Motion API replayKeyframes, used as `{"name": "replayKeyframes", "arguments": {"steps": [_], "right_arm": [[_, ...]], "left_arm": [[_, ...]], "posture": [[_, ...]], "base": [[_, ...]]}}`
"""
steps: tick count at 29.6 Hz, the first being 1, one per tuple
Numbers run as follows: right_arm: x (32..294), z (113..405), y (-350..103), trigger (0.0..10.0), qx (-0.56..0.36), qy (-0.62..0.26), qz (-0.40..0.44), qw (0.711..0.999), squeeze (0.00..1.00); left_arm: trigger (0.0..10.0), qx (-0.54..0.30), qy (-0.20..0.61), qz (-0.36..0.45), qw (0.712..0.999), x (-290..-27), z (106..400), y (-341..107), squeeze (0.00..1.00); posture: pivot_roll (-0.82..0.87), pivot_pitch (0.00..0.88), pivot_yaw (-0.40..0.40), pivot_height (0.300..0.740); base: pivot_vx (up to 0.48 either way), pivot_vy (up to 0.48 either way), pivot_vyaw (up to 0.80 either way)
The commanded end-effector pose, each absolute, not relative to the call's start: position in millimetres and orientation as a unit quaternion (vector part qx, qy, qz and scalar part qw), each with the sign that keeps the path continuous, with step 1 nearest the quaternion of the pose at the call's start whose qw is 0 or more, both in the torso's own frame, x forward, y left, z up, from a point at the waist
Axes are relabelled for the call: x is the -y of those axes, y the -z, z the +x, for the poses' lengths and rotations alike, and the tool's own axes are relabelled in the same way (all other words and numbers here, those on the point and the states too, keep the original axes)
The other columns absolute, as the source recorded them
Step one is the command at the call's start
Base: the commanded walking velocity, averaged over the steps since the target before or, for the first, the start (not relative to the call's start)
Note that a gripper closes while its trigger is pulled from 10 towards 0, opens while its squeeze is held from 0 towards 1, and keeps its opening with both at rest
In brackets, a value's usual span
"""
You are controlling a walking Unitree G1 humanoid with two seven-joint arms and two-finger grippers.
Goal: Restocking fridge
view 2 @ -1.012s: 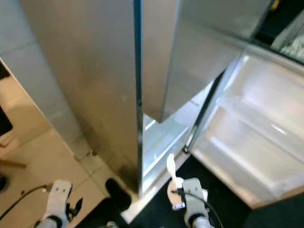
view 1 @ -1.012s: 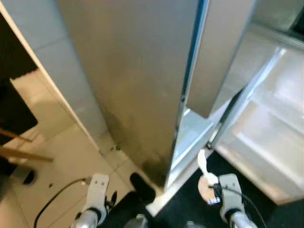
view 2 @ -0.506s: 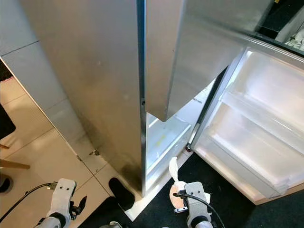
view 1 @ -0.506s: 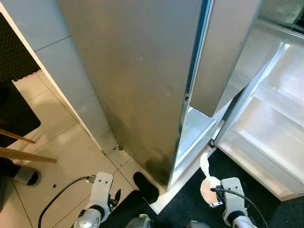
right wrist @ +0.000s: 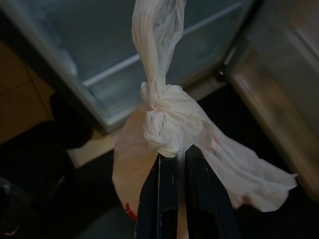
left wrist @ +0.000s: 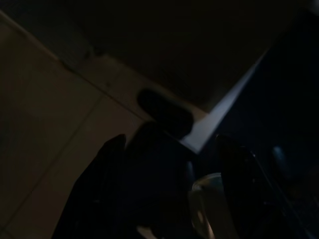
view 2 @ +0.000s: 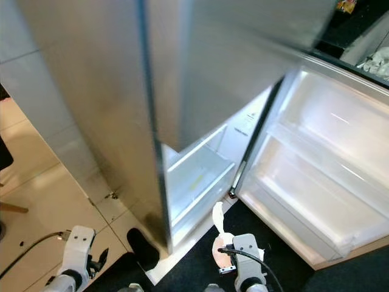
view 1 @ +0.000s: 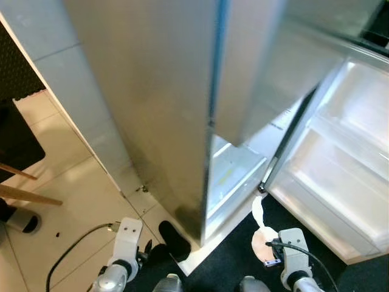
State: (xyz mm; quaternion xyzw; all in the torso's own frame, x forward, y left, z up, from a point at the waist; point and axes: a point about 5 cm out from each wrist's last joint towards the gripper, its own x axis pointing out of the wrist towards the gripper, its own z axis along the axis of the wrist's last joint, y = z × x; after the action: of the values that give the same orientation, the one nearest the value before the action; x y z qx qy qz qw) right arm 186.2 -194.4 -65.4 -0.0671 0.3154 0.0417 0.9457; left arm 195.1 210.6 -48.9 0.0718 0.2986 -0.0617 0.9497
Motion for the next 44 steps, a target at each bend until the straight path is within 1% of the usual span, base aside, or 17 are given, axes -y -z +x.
{"name": "replayKeyframes", "arguments": {"steps": [1, 18, 33, 37, 40, 44], "right_arm": [[196, 182, 67, 10.0, -0.319, -0.035, -0.063, 0.945, 0.00], [196, 181, 68, 10.0, -0.320, -0.038, -0.064, 0.944, 0.00], [195, 182, 67, 10.0, -0.319, -0.046, -0.064, 0.944, 0.00], [191, 182, 67, 10.0, -0.315, -0.067, -0.075, 0.944, 0.00], [189, 185, 64, 10.0, -0.303, -0.078, -0.085, 0.946, 0.00], [186, 199, 53, 10.0, -0.267, -0.095, -0.096, 0.954, 0.00]], "left_arm": [[10.0, -0.308, 0.066, 0.077, 0.946, -210, 191, 52, 0.00], [10.0, -0.313, 0.061, 0.077, 0.945, -212, 189, 54, 0.00], [10.0, -0.308, 0.048, 0.060, 0.948, -215, 190, 53, 0.00], [10.0, -0.308, 0.048, 0.061, 0.948, -215, 190, 53, 0.00], [10.0, -0.308, 0.048, 0.061, 0.948, -215, 190, 53, 0.00], [10.0, -0.307, 0.048, 0.061, 0.948, -216, 190, 53, 0.00]], "posture": [[-0.06, 0.157, -0.007, 0.740], [-0.06, 0.156, -0.008, 0.740], [-0.06, 0.149, -0.008, 0.740], [-0.06, 0.148, -0.008, 0.740], [-0.06, 0.149, -0.008, 0.740], [-0.06, 0.149, -0.007, 0.740]], "base": [[0.000, -0.401, 0.00], [0.000, -0.348, 0.00], [0.000, 0.000, 0.00], [0.000, 0.000, 0.00], [0.000, 0.000, 0.00], [0.000, 0.000, 0.00]]}}
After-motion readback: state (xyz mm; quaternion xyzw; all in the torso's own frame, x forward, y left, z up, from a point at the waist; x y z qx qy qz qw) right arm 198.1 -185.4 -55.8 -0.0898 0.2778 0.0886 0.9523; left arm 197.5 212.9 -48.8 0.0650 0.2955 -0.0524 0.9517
